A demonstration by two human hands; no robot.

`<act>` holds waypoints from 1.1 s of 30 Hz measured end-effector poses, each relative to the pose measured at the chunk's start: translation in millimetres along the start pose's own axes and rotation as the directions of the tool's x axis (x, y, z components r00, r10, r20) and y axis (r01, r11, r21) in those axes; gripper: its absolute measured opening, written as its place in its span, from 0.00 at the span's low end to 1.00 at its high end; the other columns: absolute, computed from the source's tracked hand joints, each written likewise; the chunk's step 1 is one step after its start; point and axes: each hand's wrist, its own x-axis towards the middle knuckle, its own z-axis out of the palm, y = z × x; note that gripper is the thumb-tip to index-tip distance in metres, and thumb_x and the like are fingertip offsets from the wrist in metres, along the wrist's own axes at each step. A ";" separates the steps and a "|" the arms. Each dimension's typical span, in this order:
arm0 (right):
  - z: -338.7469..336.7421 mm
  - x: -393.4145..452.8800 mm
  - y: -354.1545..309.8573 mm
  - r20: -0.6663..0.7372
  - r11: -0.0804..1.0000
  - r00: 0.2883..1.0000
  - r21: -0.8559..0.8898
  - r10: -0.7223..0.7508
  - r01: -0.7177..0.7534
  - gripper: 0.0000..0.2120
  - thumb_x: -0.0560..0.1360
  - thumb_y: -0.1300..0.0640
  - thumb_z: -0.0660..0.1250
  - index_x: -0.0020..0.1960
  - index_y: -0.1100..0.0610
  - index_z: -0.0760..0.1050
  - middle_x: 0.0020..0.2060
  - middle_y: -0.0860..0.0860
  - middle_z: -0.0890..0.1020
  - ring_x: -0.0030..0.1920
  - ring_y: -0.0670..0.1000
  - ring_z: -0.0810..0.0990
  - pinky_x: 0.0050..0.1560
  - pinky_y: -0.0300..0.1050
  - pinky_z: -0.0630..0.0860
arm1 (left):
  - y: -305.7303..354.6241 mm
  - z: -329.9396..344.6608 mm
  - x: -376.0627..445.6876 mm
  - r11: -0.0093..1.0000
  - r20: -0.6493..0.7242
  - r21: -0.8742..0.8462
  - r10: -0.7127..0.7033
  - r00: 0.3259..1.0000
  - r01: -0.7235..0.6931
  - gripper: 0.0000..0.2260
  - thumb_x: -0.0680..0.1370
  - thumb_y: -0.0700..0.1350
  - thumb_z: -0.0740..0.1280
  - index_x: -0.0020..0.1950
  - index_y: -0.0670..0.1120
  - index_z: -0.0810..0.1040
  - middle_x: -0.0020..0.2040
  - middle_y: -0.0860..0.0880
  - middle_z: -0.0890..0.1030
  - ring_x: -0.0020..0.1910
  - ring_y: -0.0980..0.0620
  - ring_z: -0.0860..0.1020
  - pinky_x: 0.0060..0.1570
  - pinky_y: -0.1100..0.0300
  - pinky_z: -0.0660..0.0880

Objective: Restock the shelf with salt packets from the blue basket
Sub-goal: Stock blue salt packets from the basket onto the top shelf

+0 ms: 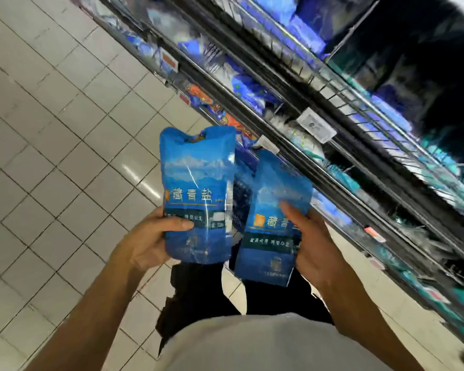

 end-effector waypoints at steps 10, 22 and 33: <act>-37.5 -122.5 -49.9 -0.221 0.971 0.952 0.068 -0.210 0.230 0.33 0.66 0.47 0.78 0.67 0.57 0.76 0.59 0.60 0.84 0.58 0.63 0.84 0.56 0.66 0.81 | 32.3 109.4 -50.9 0.954 -0.067 0.292 0.097 0.993 -0.074 0.34 0.59 0.49 0.83 0.63 0.42 0.81 0.56 0.38 0.85 0.49 0.41 0.86 0.43 0.49 0.84; -83.3 -226.7 11.3 -0.548 0.701 0.804 0.481 -0.229 0.527 0.26 0.67 0.59 0.70 0.64 0.64 0.78 0.51 0.63 0.85 0.44 0.60 0.86 0.49 0.58 0.83 | 26.4 213.3 -19.5 0.711 0.188 0.688 0.019 0.982 -0.145 0.44 0.52 0.64 0.80 0.66 0.51 0.78 0.59 0.52 0.85 0.59 0.54 0.82 0.51 0.60 0.76; -114.2 -322.0 118.3 -0.838 0.268 0.524 0.476 -0.150 0.838 0.19 0.72 0.56 0.70 0.62 0.59 0.82 0.56 0.62 0.85 0.51 0.63 0.86 0.47 0.62 0.83 | -76.7 335.5 -29.4 0.480 0.432 0.845 -0.357 0.828 -0.234 0.33 0.52 0.63 0.85 0.54 0.56 0.86 0.54 0.47 0.87 0.55 0.45 0.85 0.60 0.37 0.78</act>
